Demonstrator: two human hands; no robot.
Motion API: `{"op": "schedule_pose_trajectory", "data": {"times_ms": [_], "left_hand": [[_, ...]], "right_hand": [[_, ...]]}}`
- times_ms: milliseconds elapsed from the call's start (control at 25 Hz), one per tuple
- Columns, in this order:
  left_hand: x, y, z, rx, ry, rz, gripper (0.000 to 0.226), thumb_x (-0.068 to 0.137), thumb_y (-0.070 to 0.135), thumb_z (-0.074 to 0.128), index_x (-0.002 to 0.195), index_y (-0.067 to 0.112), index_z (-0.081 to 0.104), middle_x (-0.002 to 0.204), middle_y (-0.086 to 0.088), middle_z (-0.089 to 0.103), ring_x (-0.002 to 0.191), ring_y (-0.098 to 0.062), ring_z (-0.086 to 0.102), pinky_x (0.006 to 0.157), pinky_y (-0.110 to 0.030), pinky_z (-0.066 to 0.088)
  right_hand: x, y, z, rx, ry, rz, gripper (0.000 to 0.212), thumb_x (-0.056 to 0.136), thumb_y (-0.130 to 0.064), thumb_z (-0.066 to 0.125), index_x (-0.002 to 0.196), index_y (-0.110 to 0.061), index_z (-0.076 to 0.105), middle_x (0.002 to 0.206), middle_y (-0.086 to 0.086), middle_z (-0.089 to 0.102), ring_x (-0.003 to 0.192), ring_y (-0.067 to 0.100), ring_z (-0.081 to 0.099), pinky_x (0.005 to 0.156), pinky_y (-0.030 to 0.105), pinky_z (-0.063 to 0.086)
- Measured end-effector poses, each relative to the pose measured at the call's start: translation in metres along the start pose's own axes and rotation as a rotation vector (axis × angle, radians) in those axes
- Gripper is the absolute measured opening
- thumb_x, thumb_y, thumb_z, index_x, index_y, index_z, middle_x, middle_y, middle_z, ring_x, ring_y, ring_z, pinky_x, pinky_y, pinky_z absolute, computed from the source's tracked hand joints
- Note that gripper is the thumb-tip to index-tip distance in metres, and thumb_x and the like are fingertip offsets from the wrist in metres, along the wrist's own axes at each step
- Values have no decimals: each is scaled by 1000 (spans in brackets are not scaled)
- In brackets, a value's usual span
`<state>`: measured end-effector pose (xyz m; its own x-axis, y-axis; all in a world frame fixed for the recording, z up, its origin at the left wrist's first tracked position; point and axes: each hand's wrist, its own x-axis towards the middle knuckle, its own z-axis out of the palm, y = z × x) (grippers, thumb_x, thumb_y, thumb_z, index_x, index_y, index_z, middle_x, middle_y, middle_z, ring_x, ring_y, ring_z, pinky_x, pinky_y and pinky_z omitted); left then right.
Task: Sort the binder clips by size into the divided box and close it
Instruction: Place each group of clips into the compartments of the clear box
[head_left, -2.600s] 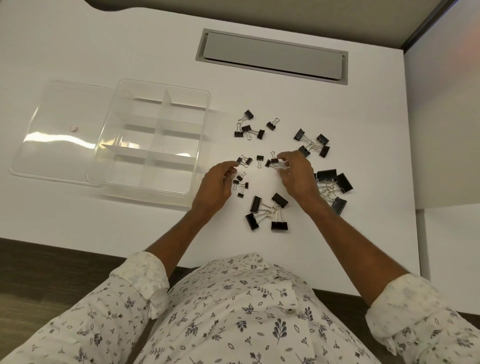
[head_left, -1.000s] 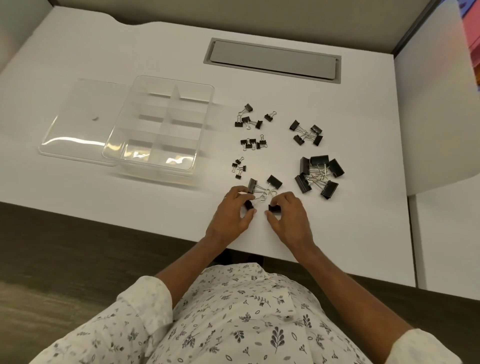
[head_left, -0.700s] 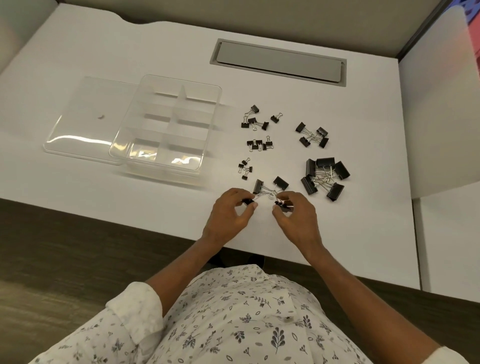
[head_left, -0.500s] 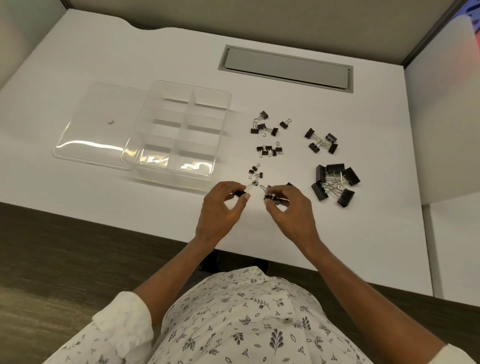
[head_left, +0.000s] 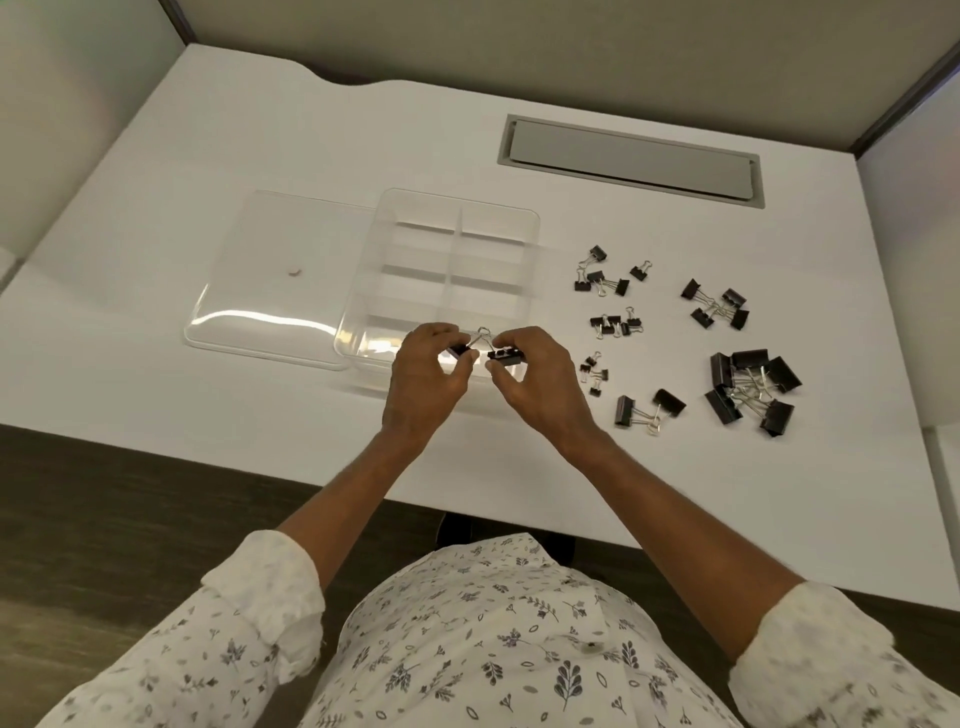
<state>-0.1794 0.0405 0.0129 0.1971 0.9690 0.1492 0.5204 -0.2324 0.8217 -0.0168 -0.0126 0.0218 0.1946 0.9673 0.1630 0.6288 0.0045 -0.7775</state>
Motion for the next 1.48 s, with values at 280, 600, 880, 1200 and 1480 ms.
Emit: {"op": "schedule_pose_trajectory", "data": {"times_ms": [280, 600, 880, 1200, 1480], "left_hand": [[8, -17, -7, -7, -83, 67, 25, 91, 18, 69, 116, 18, 71, 123, 5, 68, 111, -7, 62, 100, -30, 51], [-7, 7, 18, -41, -244, 303, 24, 95, 12, 64, 118, 13, 70, 118, 0, 68, 112, -13, 62, 99, -21, 47], [-20, 38, 88, -3, -563, 367, 35, 96, 19, 63, 130, 13, 62, 130, -1, 61, 124, -15, 52, 105, -19, 38], [-33, 64, 159, 226, -769, 340, 62, 95, 24, 65, 151, 6, 42, 157, -9, 42, 146, -22, 35, 119, -27, 25], [-40, 66, 167, 275, -688, 325, 45, 93, 25, 69, 135, 10, 61, 138, -4, 61, 130, -22, 52, 104, -34, 45]], "right_hand": [[1, 1, 13, -116, -6, 28, 36, 97, -35, 66, 128, -17, 60, 127, -6, 65, 115, 12, 61, 98, 30, 50], [-43, 45, -29, -191, 229, 87, 23, 98, -6, 58, 120, -15, 62, 120, -2, 66, 111, 15, 62, 97, 39, 53], [-78, 119, -98, -397, 32, 288, 65, 84, 18, 47, 141, -13, 54, 150, 8, 50, 142, 25, 42, 119, 32, 33], [-87, 171, -145, -453, -252, 205, 66, 88, 16, 53, 149, -9, 47, 153, 14, 46, 142, 30, 42, 118, 42, 37], [-87, 181, -166, -345, -272, 154, 43, 89, -4, 72, 130, -10, 62, 137, 5, 59, 124, 23, 58, 103, 40, 52]]}}
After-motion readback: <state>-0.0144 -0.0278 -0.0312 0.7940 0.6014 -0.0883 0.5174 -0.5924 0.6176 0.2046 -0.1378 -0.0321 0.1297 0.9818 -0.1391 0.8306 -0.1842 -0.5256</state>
